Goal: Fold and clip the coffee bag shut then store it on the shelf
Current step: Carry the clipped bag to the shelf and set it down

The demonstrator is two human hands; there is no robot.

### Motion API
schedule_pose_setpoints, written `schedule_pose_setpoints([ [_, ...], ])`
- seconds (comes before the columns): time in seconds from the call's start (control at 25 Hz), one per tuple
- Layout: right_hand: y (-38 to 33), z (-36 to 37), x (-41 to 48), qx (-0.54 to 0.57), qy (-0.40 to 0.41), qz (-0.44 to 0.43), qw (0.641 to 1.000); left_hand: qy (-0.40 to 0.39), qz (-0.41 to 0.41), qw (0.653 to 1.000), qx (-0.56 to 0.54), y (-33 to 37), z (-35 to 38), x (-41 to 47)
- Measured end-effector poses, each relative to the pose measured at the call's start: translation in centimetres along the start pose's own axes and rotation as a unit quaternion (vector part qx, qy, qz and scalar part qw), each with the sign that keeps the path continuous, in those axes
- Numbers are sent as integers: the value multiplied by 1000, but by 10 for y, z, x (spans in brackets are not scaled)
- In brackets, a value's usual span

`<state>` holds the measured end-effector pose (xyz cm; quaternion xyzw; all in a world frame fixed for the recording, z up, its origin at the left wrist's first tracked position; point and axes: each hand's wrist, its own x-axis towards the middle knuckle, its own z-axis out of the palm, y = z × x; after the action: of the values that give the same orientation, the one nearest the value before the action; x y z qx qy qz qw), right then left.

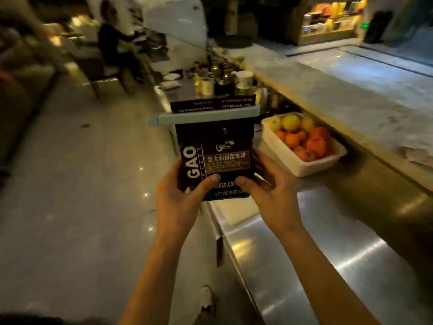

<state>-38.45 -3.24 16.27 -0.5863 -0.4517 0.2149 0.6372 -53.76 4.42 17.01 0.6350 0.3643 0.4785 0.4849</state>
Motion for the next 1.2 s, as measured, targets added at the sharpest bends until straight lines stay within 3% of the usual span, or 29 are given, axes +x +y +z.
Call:
schedule_pose_setpoints([
  [0.2, -29, 127, -22, 56, -159, -34, 985, 192, -8, 980, 48, 17, -127, -54],
  [0.44, -86, 292, -102, 115, -347, -78, 928, 395, 5, 912, 109, 35, -285, -152],
  [0.64, -148, 442, -232, 185, -491, -98, 845, 561, 7, 817, 132, 56, -432, -277],
  [0.88, -207, 573, -406, 234, -639, -114, 724, 729, -8, 665, 163, 73, -551, -434],
  [1.08, -231, 645, -500, 250, -718, -126, 638, 809, -39, 552, 198, 70, -608, -510],
  [1.2, -237, 698, -544, 259, -752, -105, 597, 832, -53, 506, 219, 63, -653, -536],
])
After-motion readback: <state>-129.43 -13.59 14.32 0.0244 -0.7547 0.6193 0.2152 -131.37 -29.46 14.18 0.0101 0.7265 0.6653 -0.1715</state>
